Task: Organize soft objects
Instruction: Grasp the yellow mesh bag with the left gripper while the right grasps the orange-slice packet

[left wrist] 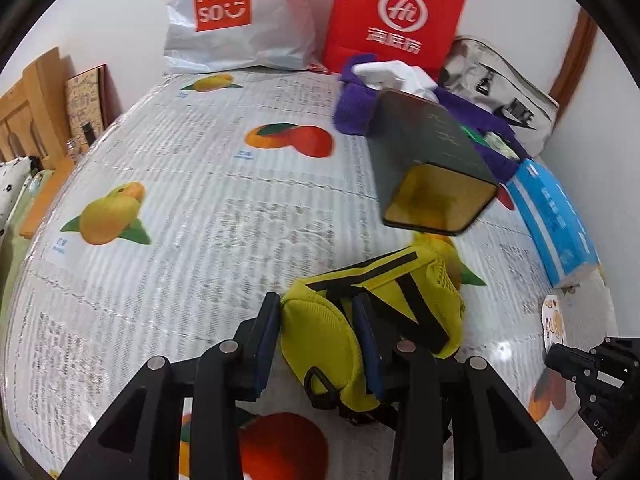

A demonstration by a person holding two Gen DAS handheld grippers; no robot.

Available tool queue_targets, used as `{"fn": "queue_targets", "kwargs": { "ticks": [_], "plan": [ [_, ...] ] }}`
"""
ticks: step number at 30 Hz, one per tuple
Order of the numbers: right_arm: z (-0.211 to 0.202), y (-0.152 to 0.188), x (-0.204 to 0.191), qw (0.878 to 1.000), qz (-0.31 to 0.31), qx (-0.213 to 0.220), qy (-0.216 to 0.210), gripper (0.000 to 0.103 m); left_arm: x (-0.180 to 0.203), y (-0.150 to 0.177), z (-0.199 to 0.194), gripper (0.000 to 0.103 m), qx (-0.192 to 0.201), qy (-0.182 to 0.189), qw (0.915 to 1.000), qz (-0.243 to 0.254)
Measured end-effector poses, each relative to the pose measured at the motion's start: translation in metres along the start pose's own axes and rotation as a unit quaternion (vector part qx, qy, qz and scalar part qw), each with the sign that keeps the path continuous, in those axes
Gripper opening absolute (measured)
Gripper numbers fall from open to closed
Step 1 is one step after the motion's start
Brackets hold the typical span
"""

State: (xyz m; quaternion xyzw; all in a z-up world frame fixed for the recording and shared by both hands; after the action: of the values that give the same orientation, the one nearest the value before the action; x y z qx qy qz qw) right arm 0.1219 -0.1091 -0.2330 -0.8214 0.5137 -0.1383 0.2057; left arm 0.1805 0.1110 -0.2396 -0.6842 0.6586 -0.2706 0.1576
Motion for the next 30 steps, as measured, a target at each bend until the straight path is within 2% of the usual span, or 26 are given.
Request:
{"fn": "queue_targets", "kwargs": {
  "ticks": [3, 8, 13, 16, 19, 22, 24, 25, 26, 29, 30],
  "plan": [
    [-0.01, 0.014, 0.012, 1.0, 0.021, 0.008, 0.0, 0.005, 0.01, 0.001, 0.0, 0.036, -0.003, 0.007, 0.9999, 0.007],
    [-0.025, 0.028, 0.033, 0.998, 0.06, 0.031, 0.02, 0.048, 0.025, 0.007, -0.001, 0.04, -0.009, 0.014, 0.9997, 0.02],
    [-0.027, 0.021, 0.05, 0.993, 0.095, 0.069, 0.031, 0.073, 0.033, 0.014, -0.004, 0.045, -0.012, 0.012, 0.9996, 0.024],
    [-0.012, 0.015, 0.059, 0.991, 0.111, 0.059, 0.042, 0.073, 0.035, 0.019, -0.008, 0.049, -0.018, 0.013, 0.9995, 0.024],
    [0.005, 0.014, 0.065, 0.988, 0.142, 0.04, 0.036, 0.074, 0.036, 0.025, -0.012, 0.05, -0.021, 0.013, 0.9995, 0.021],
    [0.009, 0.013, 0.059, 0.987, 0.137, 0.056, 0.06, 0.081, 0.038, 0.028, -0.013, 0.053, -0.023, 0.008, 0.9994, 0.023],
    [0.009, 0.012, 0.058, 0.986, 0.137, 0.066, 0.07, 0.079, 0.039, 0.028, -0.014, 0.055, -0.024, 0.002, 0.9995, 0.022],
    [0.009, 0.013, 0.058, 0.986, 0.139, 0.068, 0.069, 0.076, 0.039, 0.028, -0.013, 0.056, -0.024, 0.001, 0.9995, 0.02],
    [0.007, 0.015, 0.06, 0.985, 0.14, 0.071, 0.07, 0.064, 0.04, 0.027, -0.013, 0.061, -0.024, 0.002, 0.9996, 0.017],
    [0.001, 0.02, 0.072, 0.984, 0.146, 0.078, 0.069, 0.041, 0.045, 0.026, -0.01, 0.074, -0.02, 0.005, 0.9997, 0.014],
    [0.0, 0.022, 0.075, 0.984, 0.147, 0.079, 0.062, 0.04, 0.047, 0.026, -0.008, 0.077, -0.019, 0.002, 0.9997, 0.016]
  ]
}}
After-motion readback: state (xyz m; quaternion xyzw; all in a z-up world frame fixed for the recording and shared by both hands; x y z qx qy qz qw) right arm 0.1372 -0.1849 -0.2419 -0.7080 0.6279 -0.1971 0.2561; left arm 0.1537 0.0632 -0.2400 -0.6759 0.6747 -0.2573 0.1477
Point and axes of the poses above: each gripper's, at about its wrist camera, not at the fingertips, and z roughly the way its jaws point, x to its right, y to its underside, the point moved 6 cm from there along z, roughly the way its jaws point
